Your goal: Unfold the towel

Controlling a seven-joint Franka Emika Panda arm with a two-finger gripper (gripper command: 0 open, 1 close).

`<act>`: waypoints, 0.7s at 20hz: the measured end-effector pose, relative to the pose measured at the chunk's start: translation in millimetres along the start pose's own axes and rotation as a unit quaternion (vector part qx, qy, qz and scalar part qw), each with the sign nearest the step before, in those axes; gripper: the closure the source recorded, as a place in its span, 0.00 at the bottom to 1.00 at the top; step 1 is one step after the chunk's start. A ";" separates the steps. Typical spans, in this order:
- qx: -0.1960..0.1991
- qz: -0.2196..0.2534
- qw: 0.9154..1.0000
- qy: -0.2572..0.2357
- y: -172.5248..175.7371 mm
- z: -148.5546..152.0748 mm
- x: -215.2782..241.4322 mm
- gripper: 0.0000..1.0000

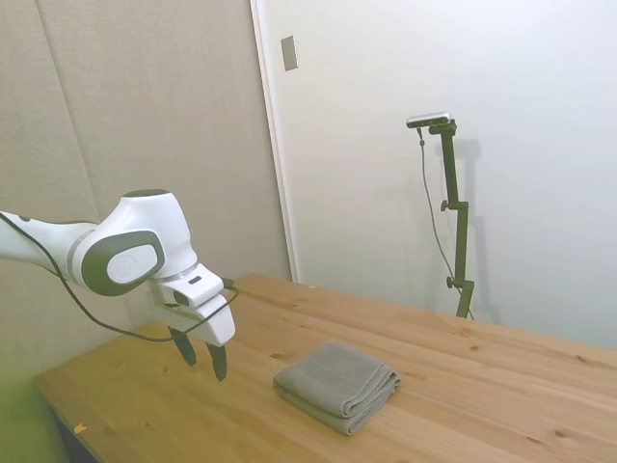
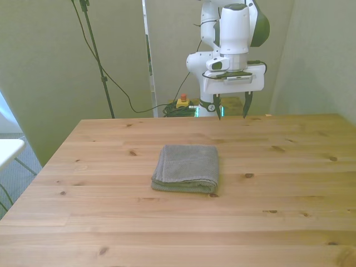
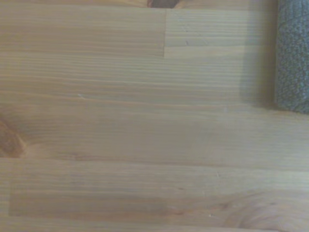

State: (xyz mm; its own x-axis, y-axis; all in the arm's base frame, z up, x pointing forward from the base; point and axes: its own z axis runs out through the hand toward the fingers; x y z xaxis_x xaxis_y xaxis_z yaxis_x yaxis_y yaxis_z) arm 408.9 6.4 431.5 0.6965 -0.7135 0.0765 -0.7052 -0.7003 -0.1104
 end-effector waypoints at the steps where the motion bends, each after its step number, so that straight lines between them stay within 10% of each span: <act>1: 0.000 0.001 1.000 -0.001 0.0 0.6 0.1 0.00; 8: 0.017 0.054 0.998 0.020 23.0 -21.6 41.4 0.00; 14: 0.059 0.118 0.991 0.034 120.0 -57.2 146.5 0.00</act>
State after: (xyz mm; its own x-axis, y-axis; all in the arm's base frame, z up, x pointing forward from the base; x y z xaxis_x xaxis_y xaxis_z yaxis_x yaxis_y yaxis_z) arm 418.8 -183.4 486.1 0.5002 -0.8601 0.0999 -0.8245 -0.5084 -0.2485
